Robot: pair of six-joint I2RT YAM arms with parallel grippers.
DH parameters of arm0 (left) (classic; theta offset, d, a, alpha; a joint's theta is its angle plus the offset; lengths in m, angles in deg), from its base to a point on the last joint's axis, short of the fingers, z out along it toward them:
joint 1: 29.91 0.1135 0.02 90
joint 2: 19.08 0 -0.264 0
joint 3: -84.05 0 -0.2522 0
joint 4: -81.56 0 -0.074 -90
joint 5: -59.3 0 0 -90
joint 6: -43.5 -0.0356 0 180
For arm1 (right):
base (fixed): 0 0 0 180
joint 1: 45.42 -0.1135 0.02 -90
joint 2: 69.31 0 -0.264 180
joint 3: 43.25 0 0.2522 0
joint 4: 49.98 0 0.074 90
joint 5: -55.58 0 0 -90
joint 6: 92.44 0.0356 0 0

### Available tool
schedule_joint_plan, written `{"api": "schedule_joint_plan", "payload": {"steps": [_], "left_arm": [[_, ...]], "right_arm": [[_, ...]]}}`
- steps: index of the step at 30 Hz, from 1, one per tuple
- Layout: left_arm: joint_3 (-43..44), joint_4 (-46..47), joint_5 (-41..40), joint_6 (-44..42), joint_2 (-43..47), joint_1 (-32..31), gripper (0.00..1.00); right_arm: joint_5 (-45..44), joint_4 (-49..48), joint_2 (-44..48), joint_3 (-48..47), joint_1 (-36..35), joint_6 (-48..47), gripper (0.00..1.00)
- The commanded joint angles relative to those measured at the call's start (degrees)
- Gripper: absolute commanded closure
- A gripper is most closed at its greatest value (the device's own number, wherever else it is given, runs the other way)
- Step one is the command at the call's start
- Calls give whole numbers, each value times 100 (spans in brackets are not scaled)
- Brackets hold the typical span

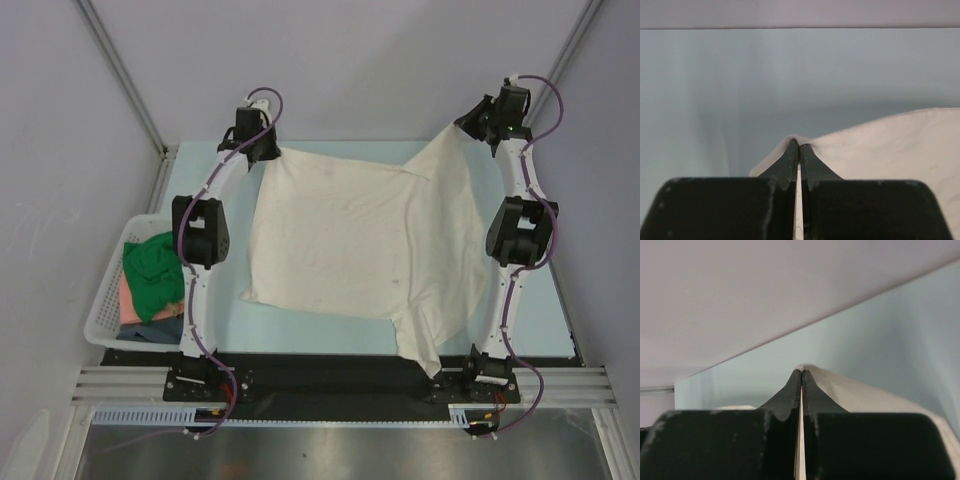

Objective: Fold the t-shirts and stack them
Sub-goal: Flatten the tshirt out

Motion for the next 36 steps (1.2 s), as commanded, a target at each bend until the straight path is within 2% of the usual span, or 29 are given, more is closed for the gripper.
{"api": "schedule_joint_plan", "payload": {"steps": [1, 6, 8, 14, 20, 24, 30, 36], "left_arm": [[28, 66, -223, -311, 289, 53, 100], [-131, -487, -627, -524, 580, 53, 100], [-218, -777, -959, -367, 676, 36, 100], [-481, -1542, -1278, -138, 958, 36, 100], [-789, -2262, -1489, -59, 1318, 18, 100], [-1123, -2597, -1428, -190, 1485, -17, 100], [-1589, -2651, -1138, -111, 1705, -104, 100], [-1633, -2826, -1190, -120, 1679, -254, 100]], "right_arm": [[-222, 166, 699, 286, -7, 62, 100], [-337, 984, 1474, 952, 63, 176, 100], [-249, 1265, 1852, 1295, 133, 289, 100], [103, 2029, 2564, 2122, 501, 975, 100], [639, 2153, 3188, 3464, 625, 1187, 100], [858, 1864, 3715, 4363, 669, 1257, 100], [973, 1934, 4006, 4829, 766, 1011, 100], [1000, 2056, 4323, 5129, 1047, 906, 100]]}}
